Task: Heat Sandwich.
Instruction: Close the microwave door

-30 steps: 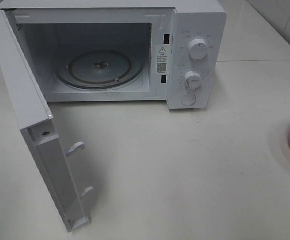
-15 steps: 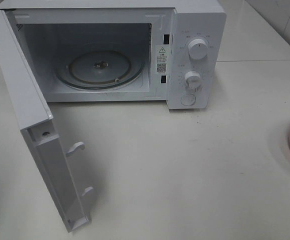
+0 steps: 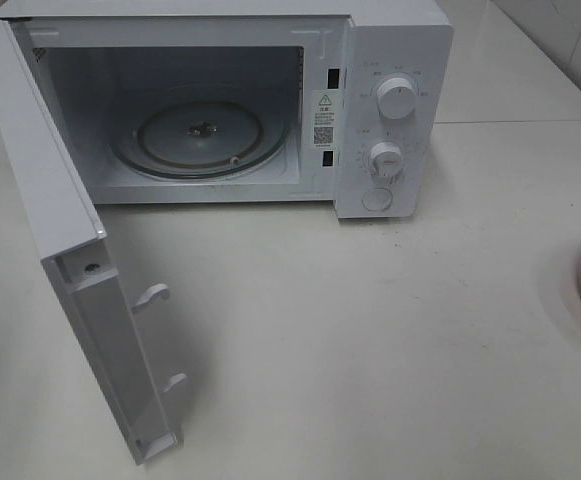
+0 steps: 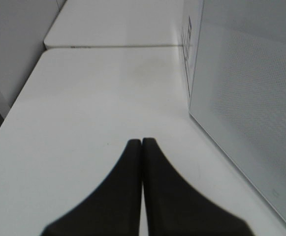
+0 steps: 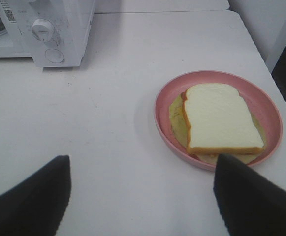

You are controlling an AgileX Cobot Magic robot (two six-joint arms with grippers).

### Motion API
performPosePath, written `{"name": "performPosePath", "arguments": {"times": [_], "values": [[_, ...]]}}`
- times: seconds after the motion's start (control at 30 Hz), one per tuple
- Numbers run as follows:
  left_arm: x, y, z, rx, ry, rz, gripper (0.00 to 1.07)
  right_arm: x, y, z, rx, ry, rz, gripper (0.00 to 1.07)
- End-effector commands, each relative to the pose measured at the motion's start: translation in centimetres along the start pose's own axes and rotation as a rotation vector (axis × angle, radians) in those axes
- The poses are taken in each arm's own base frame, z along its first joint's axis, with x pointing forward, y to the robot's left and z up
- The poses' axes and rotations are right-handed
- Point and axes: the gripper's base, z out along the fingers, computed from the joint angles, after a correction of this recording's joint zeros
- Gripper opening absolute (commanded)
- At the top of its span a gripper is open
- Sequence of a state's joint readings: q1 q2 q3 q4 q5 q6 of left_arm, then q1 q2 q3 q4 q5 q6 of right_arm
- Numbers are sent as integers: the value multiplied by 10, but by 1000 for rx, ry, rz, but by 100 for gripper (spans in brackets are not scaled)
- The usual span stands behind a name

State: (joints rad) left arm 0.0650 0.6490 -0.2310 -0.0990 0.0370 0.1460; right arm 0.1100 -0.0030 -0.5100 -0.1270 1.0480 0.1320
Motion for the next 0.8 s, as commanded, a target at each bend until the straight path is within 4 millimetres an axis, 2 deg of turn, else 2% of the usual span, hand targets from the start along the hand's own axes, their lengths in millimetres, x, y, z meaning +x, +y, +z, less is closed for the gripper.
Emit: {"name": "performPosePath", "arguments": {"times": [0.03, 0.23, 0.6, 0.8], "values": [[1, 2, 8, -27, -119, 6, 0, 3, 0, -3, 0, -30, -6, 76], [5, 3, 18, -43, -181, 8, 0, 3, 0, -3, 0, -30, -6, 76], [10, -4, 34, 30, -146, -24, 0, 3, 0, -3, 0, -30, -6, 76], [11, -20, 40, 130, -144, 21, 0, 3, 0, -3, 0, -30, -6, 76]]}}
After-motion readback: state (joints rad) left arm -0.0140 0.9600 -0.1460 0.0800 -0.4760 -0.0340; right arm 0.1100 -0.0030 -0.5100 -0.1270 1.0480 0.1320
